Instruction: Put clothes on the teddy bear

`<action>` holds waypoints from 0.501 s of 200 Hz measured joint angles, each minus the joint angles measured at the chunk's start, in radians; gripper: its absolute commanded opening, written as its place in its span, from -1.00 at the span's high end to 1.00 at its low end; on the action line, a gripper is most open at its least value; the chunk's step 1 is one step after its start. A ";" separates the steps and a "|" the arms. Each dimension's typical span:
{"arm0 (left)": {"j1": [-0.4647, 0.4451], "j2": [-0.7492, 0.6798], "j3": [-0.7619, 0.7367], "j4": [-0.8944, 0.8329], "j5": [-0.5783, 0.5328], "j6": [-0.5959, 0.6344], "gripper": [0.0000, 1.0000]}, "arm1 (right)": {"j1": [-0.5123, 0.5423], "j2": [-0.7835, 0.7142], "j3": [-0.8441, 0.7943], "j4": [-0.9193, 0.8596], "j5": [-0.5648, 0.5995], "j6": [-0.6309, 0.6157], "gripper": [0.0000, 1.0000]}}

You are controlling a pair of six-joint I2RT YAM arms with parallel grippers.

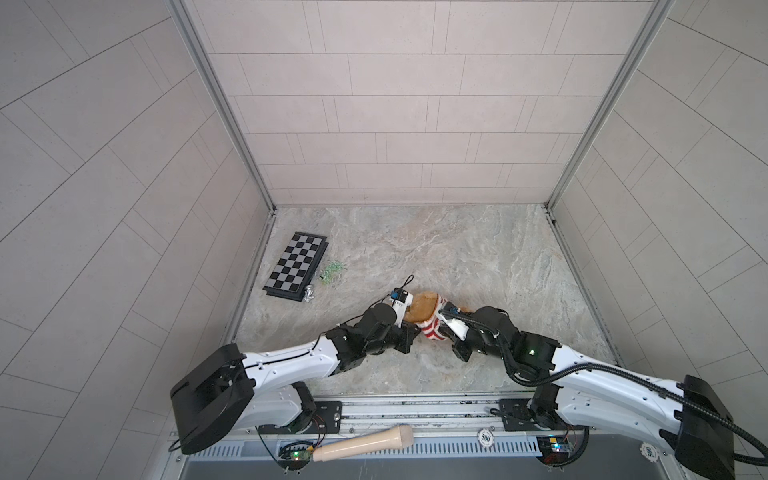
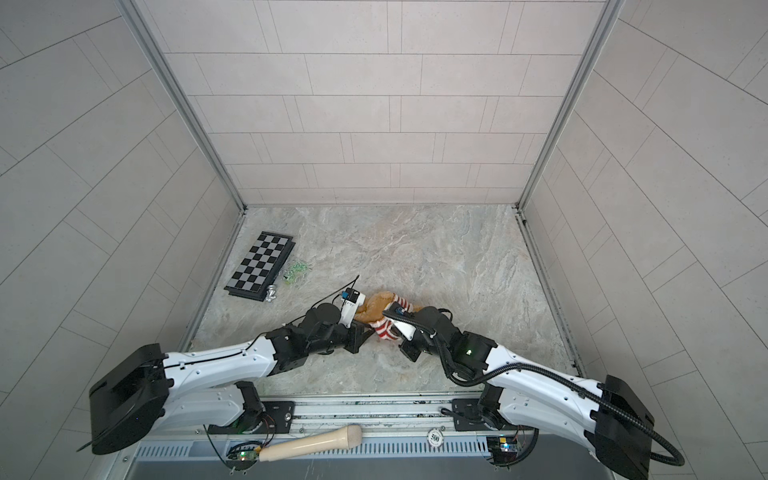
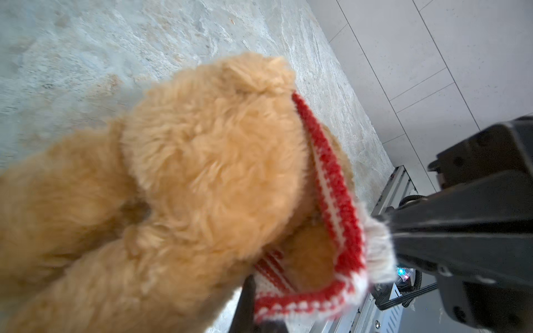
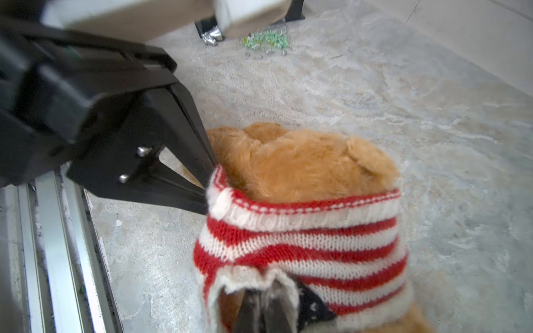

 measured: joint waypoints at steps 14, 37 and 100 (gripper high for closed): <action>0.009 -0.022 -0.001 -0.004 -0.003 0.005 1.00 | 0.000 -0.047 0.000 -0.004 0.000 0.006 1.00; 0.022 -0.047 -0.004 -0.008 -0.010 0.013 1.00 | 0.000 -0.093 0.000 -0.004 -0.002 0.020 1.00; 0.056 -0.075 -0.059 -0.011 -0.014 0.034 1.00 | 0.000 -0.199 0.000 0.003 -0.048 0.093 1.00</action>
